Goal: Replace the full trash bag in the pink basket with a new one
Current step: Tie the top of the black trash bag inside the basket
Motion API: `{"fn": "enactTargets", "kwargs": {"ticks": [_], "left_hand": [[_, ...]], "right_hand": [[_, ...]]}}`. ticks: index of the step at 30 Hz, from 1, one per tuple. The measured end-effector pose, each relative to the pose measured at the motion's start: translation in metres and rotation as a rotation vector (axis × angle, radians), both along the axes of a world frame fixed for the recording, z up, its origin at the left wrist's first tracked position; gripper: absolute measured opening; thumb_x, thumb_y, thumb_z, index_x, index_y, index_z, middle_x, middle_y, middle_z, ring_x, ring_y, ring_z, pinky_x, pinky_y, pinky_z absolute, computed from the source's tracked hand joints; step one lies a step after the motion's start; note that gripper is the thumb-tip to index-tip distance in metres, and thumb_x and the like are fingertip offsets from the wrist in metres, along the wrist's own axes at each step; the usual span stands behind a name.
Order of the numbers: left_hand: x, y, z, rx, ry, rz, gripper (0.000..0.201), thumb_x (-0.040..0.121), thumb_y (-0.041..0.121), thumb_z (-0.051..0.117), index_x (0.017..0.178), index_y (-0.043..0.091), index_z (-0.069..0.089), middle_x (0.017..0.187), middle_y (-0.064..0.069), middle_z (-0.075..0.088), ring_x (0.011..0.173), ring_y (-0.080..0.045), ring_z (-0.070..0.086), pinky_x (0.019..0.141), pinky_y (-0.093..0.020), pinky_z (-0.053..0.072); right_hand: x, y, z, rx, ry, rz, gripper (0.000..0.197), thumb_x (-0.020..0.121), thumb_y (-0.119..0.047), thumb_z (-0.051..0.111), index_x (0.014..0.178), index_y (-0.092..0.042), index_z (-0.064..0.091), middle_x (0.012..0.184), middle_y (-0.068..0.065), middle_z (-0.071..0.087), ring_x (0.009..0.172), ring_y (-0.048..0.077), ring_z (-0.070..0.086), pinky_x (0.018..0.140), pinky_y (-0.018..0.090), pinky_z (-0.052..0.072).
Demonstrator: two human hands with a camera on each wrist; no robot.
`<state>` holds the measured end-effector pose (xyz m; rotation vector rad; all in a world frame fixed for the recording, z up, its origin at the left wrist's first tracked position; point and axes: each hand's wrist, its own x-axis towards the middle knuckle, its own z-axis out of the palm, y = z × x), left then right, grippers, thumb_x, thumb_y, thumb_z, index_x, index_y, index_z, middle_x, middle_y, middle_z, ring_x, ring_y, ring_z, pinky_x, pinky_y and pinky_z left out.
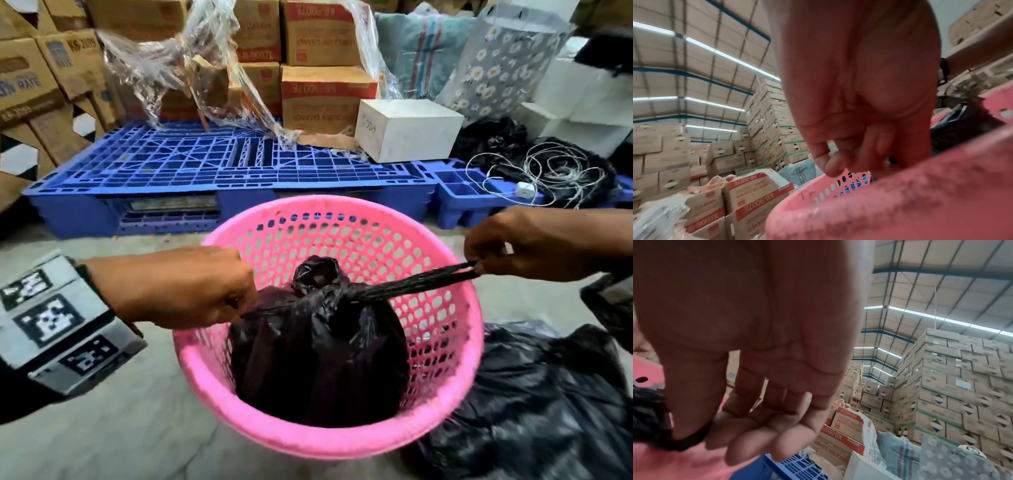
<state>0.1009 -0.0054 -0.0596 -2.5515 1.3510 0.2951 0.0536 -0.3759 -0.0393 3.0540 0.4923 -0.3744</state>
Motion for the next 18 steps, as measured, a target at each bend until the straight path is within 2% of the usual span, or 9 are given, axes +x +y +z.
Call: {"fn": "enactTargets", "kwargs": {"ticks": [3,5,6,8,9,11,13,16,18], "left_hand": [[-0.005,-0.005,-0.005,0.098,-0.034,0.0,0.007,0.075,0.021,0.051,0.073,0.014,0.052,0.075,-0.005,0.061,0.077,-0.026,0.053,0.065,-0.035,0.043],[0.0,-0.001,-0.003,0.073,0.008,0.075,0.012,0.082,0.024,0.052,0.07,0.022,0.053,0.073,0.004,0.057,0.081,-0.02,0.054,0.066,-0.03,0.039],[0.006,0.003,0.0,0.03,0.039,0.131,0.013,0.086,0.027,0.052,0.073,0.025,0.055,0.072,0.006,0.055,0.077,-0.015,0.052,0.066,-0.027,0.037],[0.016,0.009,0.015,-0.125,0.141,0.269,0.019,0.091,0.03,0.052,0.074,0.025,0.058,0.066,0.008,0.052,0.064,-0.007,0.047,0.062,-0.023,0.035],[0.018,0.011,0.022,-0.272,0.258,0.355,0.022,0.092,0.028,0.053,0.071,0.023,0.061,0.061,0.008,0.05,0.057,-0.007,0.044,0.058,-0.022,0.036],[0.017,0.004,0.035,-0.645,0.546,0.516,0.028,0.092,0.02,0.055,0.066,0.015,0.064,0.052,0.006,0.044,0.048,-0.008,0.036,0.047,-0.019,0.033],[0.011,-0.01,0.042,-0.891,0.73,0.588,0.026,0.091,0.014,0.053,0.072,0.005,0.068,0.05,0.003,0.044,0.045,-0.011,0.036,0.043,-0.016,0.03],[-0.001,-0.035,0.042,-1.015,0.864,0.564,0.021,0.091,0.007,0.051,0.084,0.0,0.07,0.056,0.002,0.056,0.043,-0.007,0.042,0.043,-0.013,0.032],[-0.008,-0.048,0.039,-1.048,0.954,0.526,0.025,0.092,0.003,0.049,0.078,0.008,0.069,0.061,-0.001,0.058,0.045,-0.007,0.043,0.044,-0.013,0.033]], "right_hand": [[-0.001,-0.006,-0.002,-0.079,0.01,-0.002,0.012,0.083,-0.024,0.059,0.071,-0.027,0.059,0.069,-0.004,0.064,0.066,0.017,0.059,0.066,0.038,0.052],[0.001,-0.006,0.0,-0.087,-0.041,-0.019,0.016,0.083,-0.023,0.057,0.07,-0.03,0.056,0.07,-0.006,0.063,0.069,0.015,0.058,0.068,0.036,0.051],[0.002,-0.005,0.003,-0.053,-0.082,-0.029,0.018,0.084,-0.022,0.057,0.068,-0.03,0.054,0.069,-0.007,0.061,0.068,0.015,0.058,0.068,0.035,0.051],[0.004,0.003,0.014,0.126,-0.142,-0.043,0.024,0.086,-0.018,0.06,0.066,-0.029,0.054,0.065,-0.005,0.062,0.063,0.012,0.057,0.064,0.03,0.05],[0.003,0.012,0.02,0.27,-0.131,-0.045,0.023,0.087,-0.016,0.061,0.067,-0.027,0.057,0.067,-0.002,0.065,0.061,0.012,0.059,0.061,0.027,0.05],[-0.002,0.038,0.034,0.603,-0.032,-0.025,0.013,0.087,-0.011,0.061,0.075,-0.014,0.063,0.074,0.009,0.071,0.062,0.017,0.067,0.06,0.028,0.055],[-0.006,0.068,0.046,0.827,0.076,0.027,0.009,0.087,-0.006,0.058,0.081,0.0,0.061,0.075,0.019,0.072,0.063,0.019,0.07,0.061,0.029,0.058],[-0.008,0.107,0.052,0.996,0.127,0.11,0.005,0.086,0.001,0.059,0.084,0.005,0.059,0.075,0.024,0.072,0.065,0.021,0.071,0.065,0.027,0.059],[-0.003,0.122,0.053,1.103,0.116,0.097,0.002,0.084,0.005,0.06,0.082,0.004,0.061,0.073,0.021,0.072,0.067,0.022,0.071,0.066,0.026,0.059]]}}
